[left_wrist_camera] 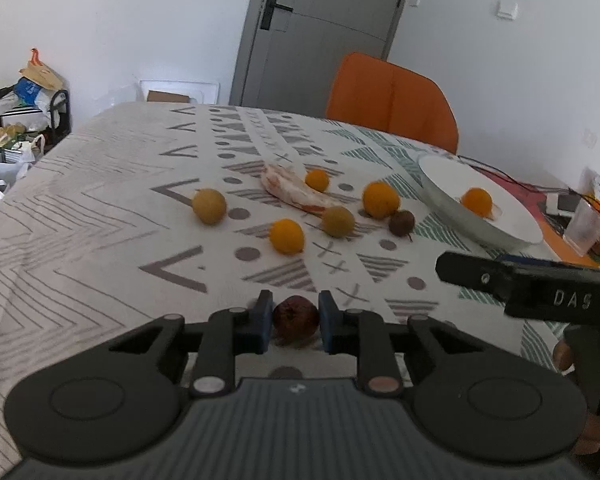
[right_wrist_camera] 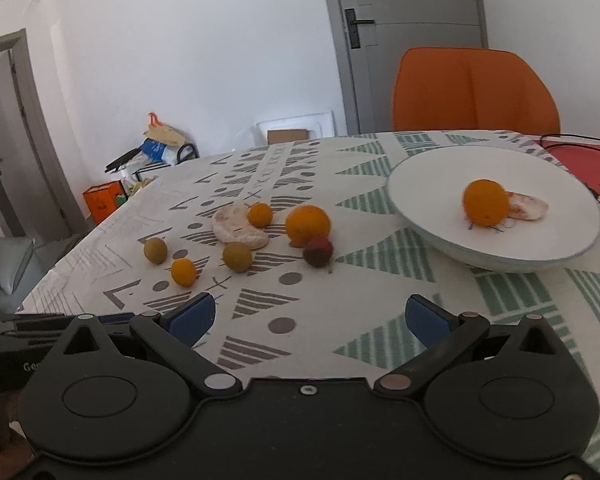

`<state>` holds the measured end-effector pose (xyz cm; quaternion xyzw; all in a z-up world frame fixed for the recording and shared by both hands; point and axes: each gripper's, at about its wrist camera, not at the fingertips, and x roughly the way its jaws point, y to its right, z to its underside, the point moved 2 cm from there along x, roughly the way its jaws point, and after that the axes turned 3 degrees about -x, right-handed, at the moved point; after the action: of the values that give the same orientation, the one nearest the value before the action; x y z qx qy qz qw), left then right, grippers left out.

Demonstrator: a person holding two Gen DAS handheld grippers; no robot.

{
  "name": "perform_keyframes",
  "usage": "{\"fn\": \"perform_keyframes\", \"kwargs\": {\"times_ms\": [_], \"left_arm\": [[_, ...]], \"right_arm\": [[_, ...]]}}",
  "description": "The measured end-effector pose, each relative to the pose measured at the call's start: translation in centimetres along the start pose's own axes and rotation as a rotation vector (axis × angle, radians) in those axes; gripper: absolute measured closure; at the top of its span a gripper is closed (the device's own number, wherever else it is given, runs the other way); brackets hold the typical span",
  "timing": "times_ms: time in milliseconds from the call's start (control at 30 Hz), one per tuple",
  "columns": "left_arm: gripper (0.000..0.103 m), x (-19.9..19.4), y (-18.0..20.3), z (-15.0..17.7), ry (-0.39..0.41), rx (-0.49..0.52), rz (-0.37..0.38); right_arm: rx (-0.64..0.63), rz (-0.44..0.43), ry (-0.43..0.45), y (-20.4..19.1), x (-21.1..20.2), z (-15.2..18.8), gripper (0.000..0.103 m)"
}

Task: Organize fruits
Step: 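Grasp the dark red plum with the left tool while the right tool grasps a small yellow fruit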

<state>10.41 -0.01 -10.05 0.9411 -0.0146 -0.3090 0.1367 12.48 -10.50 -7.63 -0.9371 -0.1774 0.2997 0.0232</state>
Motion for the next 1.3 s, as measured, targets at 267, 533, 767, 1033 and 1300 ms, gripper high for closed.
{"fn": "perform_keyframes", "kwargs": {"times_ms": [267, 533, 767, 1033, 1300], "left_arm": [[0.081, -0.6, -2.8, -1.5, 0.049, -0.052, -0.042], [0.08, -1.0, -5.2, -2.9, 0.095, -0.09, -0.082], [0.08, -1.1, -7.6, -3.3, 0.111, -0.128, -0.102], [0.081, -1.3, -9.7, -3.7, 0.135, -0.177, -0.092], [0.081, -1.3, -9.6, -4.4, 0.144, -0.157, -0.1]], "right_arm": [[-0.043, -0.014, -0.017, -1.6, 1.5, -1.0, 0.004], [-0.076, -0.042, -0.05, -2.7, 3.4, -2.1, 0.014], [-0.109, -0.073, -0.086, -3.7, 5.4, -3.1, 0.028], [-0.13, -0.061, -0.114, -5.0, 7.7, -4.0, 0.055], [-0.089, -0.095, -0.111, -4.6, 7.4, -4.0, 0.08]]}}
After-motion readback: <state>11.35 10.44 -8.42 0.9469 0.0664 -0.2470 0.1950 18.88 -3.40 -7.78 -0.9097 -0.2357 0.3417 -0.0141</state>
